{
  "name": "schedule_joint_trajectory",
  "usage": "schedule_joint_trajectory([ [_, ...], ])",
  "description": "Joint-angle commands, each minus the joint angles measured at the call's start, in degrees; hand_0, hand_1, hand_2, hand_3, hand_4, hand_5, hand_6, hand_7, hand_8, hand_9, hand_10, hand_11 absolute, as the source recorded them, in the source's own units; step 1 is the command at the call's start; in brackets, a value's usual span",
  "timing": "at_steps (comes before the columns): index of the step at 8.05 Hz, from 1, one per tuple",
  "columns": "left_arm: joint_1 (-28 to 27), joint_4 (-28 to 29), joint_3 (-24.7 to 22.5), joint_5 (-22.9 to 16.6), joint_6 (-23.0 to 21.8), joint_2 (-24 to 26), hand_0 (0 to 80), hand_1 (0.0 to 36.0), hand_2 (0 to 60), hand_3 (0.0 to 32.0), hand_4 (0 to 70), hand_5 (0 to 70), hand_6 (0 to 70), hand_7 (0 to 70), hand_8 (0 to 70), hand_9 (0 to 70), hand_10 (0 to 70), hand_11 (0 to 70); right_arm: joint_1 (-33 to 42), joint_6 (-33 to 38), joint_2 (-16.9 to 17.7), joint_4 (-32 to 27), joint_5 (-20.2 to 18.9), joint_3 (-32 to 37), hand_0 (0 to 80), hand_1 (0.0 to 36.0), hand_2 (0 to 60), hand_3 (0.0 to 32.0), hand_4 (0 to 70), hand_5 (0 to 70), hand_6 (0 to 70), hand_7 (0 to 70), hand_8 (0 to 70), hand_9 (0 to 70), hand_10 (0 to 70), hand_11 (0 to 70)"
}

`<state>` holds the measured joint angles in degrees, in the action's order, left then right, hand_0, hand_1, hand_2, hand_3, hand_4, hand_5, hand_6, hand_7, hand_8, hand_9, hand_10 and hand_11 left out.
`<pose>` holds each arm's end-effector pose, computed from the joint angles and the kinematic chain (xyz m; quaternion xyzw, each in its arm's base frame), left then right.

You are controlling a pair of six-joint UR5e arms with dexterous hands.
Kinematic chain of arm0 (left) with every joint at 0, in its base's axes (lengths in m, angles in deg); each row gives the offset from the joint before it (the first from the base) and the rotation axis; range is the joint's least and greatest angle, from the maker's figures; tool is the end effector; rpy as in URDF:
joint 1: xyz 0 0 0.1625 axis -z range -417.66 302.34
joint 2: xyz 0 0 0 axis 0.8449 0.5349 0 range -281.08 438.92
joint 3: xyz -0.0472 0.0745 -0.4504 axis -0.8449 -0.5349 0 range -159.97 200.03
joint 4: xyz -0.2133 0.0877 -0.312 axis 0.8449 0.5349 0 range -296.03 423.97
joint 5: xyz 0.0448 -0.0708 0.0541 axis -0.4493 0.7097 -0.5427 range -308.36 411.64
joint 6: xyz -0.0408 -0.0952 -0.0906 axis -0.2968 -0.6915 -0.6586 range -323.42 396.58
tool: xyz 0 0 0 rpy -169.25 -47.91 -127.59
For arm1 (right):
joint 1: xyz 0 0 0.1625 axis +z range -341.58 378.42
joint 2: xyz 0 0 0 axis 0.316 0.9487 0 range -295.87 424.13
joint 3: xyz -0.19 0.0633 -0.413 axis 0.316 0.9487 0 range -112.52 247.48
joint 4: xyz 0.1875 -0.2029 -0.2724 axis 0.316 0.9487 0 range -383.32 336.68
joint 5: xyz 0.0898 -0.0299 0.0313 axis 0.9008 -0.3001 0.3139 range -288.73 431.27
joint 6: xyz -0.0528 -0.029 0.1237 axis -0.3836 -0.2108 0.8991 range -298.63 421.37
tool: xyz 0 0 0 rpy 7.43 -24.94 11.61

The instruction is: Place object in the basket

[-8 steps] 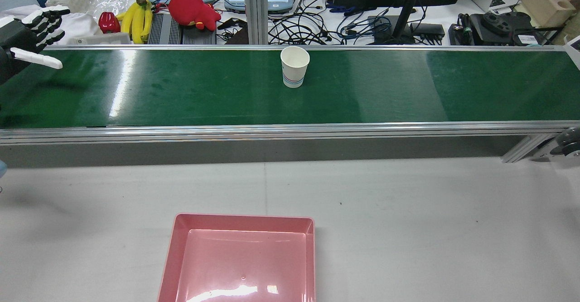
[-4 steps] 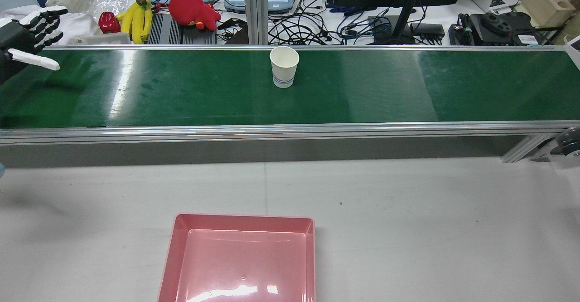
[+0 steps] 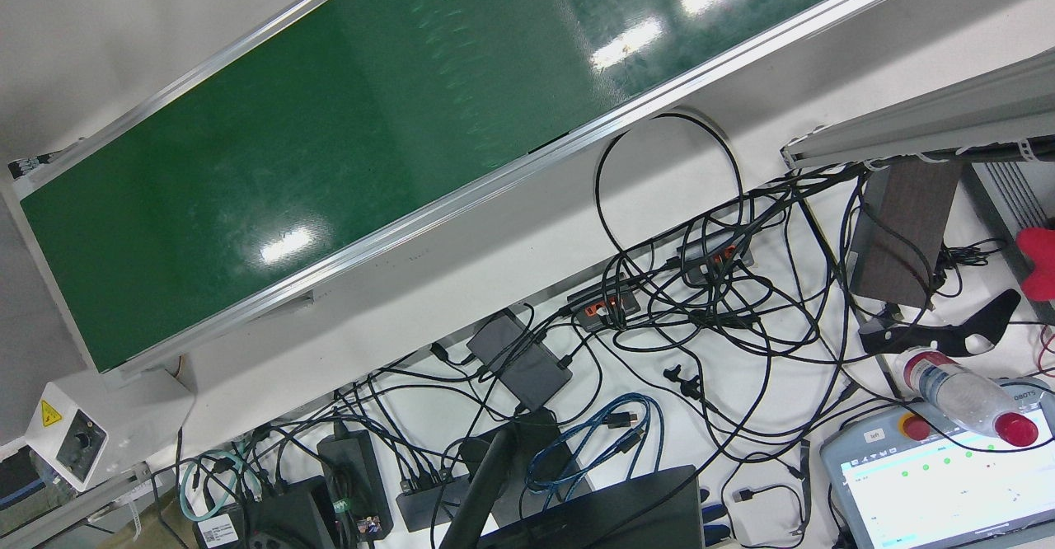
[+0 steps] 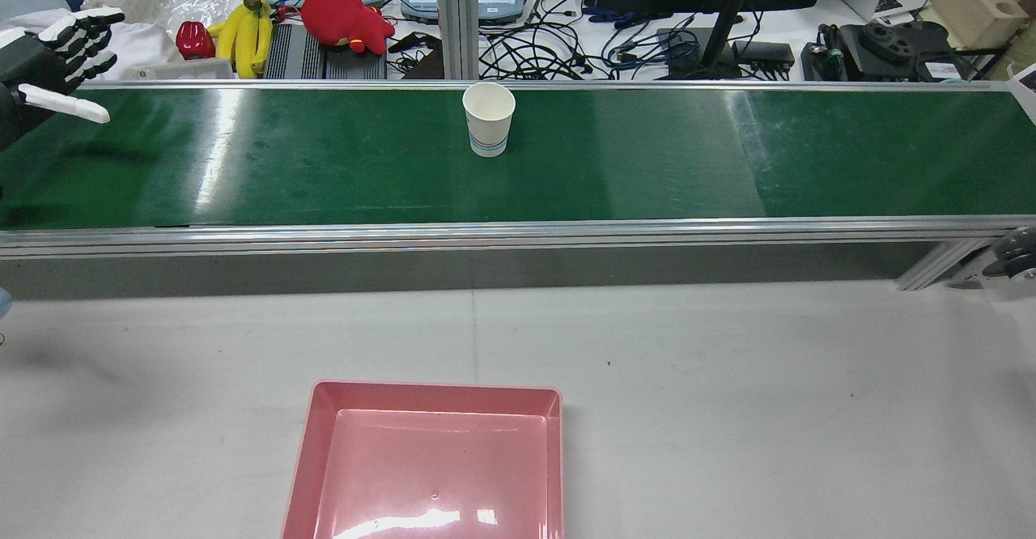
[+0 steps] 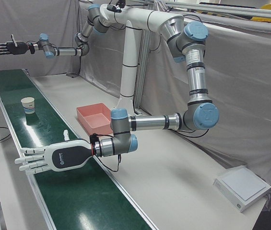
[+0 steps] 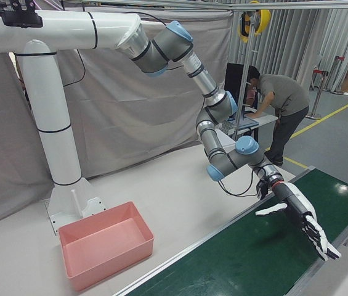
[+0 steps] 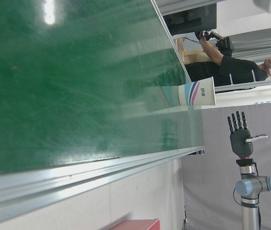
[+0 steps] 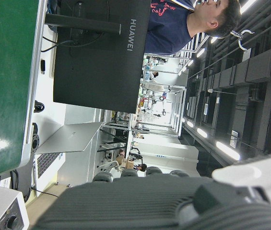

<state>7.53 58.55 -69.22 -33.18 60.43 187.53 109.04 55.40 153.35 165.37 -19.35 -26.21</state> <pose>0.1398 -0.6499 0.5537 0.0218 0.7790 -0.5846 0.2256 0.1371 -0.4980 0.7025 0.0352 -0.6797 0.7316 0.0378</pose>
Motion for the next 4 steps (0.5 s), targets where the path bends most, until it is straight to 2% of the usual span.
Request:
schedule_joint_trajectory([
  [1,0.0,0.0,-0.1,0.0,0.2,0.0,56.6,13.3,0.0,5.4,0.0,21.4,0.1,0.0,0.0,0.0,2.7,6.1,0.0,0.0,0.1,-0.1,0.0,0.0,0.0,0.0,0.0,0.0,0.0,0.0,0.0,0.0,0.0,0.0,0.0,0.0],
  [4,0.0,1.0,-0.1,0.0,0.2,-0.1,56.1,13.4,0.0,7.0,0.0,20.3,0.0,0.0,0.0,0.0,3.0,6.6,0.0,0.0,0.0,-0.1,0.0,0.0,0.0,0.0,0.0,0.0,0.0,0.0,0.0,0.0,0.0,0.0,0.0,0.0],
])
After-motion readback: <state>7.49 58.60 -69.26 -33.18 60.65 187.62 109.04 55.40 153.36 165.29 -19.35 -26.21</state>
